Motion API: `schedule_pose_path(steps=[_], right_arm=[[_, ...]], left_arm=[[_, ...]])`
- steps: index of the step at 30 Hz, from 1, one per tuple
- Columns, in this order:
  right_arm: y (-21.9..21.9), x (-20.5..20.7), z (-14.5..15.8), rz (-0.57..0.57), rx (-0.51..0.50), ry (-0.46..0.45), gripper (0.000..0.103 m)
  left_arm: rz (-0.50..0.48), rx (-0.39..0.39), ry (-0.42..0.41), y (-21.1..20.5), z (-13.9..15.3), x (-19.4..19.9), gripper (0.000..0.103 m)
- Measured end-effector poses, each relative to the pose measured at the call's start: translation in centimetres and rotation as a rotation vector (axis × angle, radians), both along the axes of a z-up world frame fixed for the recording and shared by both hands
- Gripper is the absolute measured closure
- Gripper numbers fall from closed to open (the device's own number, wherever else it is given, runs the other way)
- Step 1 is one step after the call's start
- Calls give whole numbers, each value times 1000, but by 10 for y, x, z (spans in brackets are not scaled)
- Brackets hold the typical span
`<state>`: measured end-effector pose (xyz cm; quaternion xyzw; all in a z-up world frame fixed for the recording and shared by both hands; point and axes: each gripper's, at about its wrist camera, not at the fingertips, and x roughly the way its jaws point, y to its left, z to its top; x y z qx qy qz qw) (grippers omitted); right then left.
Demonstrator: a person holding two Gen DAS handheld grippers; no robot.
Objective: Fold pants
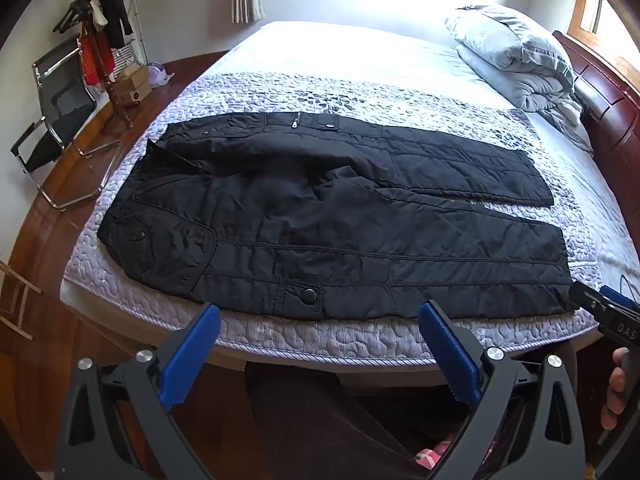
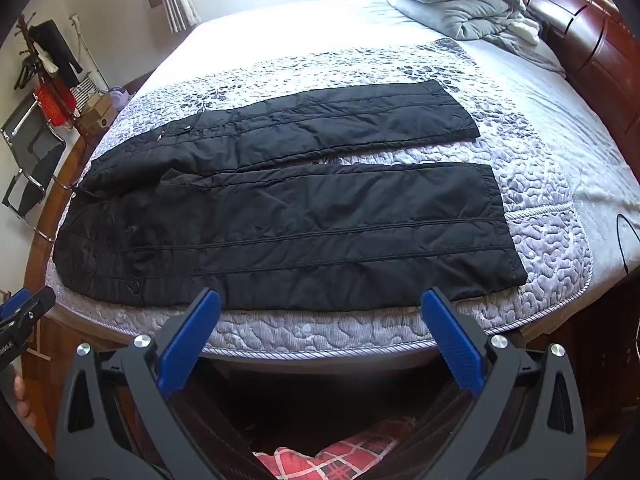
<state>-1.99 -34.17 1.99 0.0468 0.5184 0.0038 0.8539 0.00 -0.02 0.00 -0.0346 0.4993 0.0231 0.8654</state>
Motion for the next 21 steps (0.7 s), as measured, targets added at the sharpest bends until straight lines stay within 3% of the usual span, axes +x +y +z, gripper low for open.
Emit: schedule_pose_path(steps=[21], right_arm=[[0, 2, 1, -1, 5, -1, 2]], left_arm=[[-4, 3, -13, -10, 1, -2, 4]])
